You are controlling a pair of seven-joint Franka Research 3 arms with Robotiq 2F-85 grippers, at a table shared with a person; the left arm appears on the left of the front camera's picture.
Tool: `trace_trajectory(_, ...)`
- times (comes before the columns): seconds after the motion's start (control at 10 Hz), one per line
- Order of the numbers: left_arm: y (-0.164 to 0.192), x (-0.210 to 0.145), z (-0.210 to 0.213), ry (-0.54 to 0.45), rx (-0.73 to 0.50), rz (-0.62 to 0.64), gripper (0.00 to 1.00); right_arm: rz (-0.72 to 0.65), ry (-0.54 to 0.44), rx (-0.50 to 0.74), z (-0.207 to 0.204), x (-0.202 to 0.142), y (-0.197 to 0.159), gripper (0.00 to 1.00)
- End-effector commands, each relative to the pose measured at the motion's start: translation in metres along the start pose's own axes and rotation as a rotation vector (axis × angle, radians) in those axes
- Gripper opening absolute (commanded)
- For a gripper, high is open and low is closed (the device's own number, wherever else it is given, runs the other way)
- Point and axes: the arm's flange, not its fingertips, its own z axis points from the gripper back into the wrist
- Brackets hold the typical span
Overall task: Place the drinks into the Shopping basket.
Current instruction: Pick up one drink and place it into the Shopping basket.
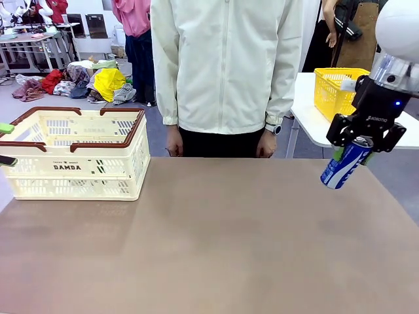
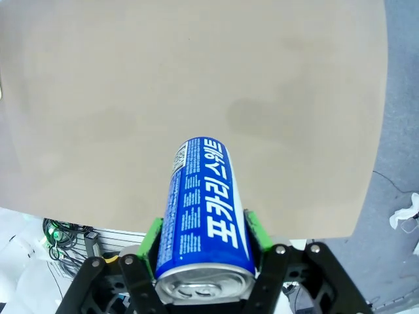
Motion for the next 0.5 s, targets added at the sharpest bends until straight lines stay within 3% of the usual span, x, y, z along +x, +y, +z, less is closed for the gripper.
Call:
trace_trajectory(0.0, -0.002, -0.002, 0.002, 0.003, 0.001, -0.002, 1.00, 0.006, -0.022, -0.008, 0.000, 0.000, 0.000, 0.00)
trace_trajectory(0.2, -0.002, -0.002, 0.002, 0.003, 0.001, -0.002, 1.00, -0.011, 0.070, 0.018, -0.015, 0.007, -0.006, 0.00)
trace_trajectory(0.4, -0.002, -0.002, 0.002, 0.003, 0.001, -0.002, 1.00, 0.161, 0.068, -0.082, 0.011, 0.051, 0.078, 0.00)
